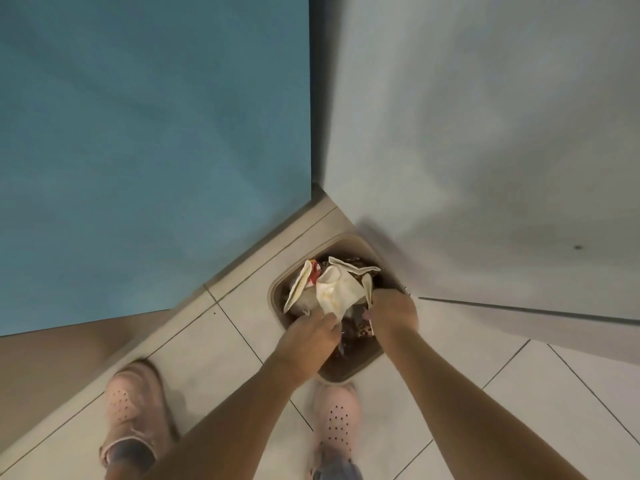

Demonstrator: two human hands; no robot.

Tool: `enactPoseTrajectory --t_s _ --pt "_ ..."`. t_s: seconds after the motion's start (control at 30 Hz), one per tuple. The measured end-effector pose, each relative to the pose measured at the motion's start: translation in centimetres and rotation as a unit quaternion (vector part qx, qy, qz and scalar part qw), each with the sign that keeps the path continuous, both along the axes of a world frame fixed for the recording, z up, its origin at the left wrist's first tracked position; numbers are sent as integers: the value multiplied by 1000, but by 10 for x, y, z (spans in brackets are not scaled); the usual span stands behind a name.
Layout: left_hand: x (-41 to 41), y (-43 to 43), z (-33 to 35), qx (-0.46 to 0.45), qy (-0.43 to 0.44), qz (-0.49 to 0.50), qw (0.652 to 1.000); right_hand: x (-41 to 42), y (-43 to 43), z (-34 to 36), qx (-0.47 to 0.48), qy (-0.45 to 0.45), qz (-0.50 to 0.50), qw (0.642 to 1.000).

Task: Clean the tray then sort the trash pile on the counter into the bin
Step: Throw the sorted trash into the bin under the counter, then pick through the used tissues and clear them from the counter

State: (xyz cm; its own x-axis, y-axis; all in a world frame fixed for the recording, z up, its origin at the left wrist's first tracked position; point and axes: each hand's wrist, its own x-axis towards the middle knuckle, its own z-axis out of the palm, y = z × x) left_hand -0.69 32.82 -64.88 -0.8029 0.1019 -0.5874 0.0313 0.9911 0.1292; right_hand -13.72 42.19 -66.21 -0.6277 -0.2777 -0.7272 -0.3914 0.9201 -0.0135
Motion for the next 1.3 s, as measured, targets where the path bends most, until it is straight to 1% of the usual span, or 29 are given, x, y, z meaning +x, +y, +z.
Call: enactPoseTrajectory --t_s 0.07,0.13,0.23,0.33,0.4,0.5,0.57,0.67,0.7,0.73,0.77,0.83,0.87,0.93,1.0,1.07,1.1,1.2,1.3 --pt "3 -12 -6 -25 -7 20 999 3 -4 -11 13 -6 9 1000" --pt "5 -21 -11 -24 -24 42 999 8 -5 -19 12 -6 21 1000" --pt "2 -27 -19 -41 -27 38 998 12 -8 -20 14 -14 -7 1000" --pt "5 -27 -21 -98 9 16 995 15 -9 -14 6 -5 -24 1000" --pt "7 -24 -16 -108 32 9 994 15 -7 -3 2 -3 -60 998" --pt "5 -17 4 -68 50 39 996 17 -3 15 -13 -18 -80 997" --pt "1 -14 27 -30 64 71 995 17 -3 35 -28 -2 -66 997" --pt "-2 -19 75 20 82 160 983 18 -15 81 -96 -10 -64 993" --pt "0 -23 94 36 99 206 973 21 -22 103 -140 -15 -82 987" --pt "3 -26 115 56 130 268 953 26 -31 128 -196 -30 -108 974" --pt "6 -30 136 76 181 333 922 33 -39 156 -269 -46 -141 952" --pt "12 -41 184 112 283 430 850 47 -55 217 -403 -62 -196 892" --pt "18 -47 211 123 329 462 814 54 -64 251 -447 -75 -210 866" --pt "31 -58 271 149 400 503 752 68 -82 321 -512 -99 -213 826" --pt "51 -70 337 172 441 531 703 82 -100 389 -572 -130 -204 784" --pt "75 -81 399 181 480 536 670 95 -118 452 -614 -172 -192 746" --pt "87 -85 427 182 498 536 657 102 -126 478 -627 -189 -182 734" --pt "127 -104 500 189 563 522 612 129 -161 548 -657 -218 -132 710" --pt "171 -138 556 167 605 514 585 165 -208 601 -673 -243 -81 694"
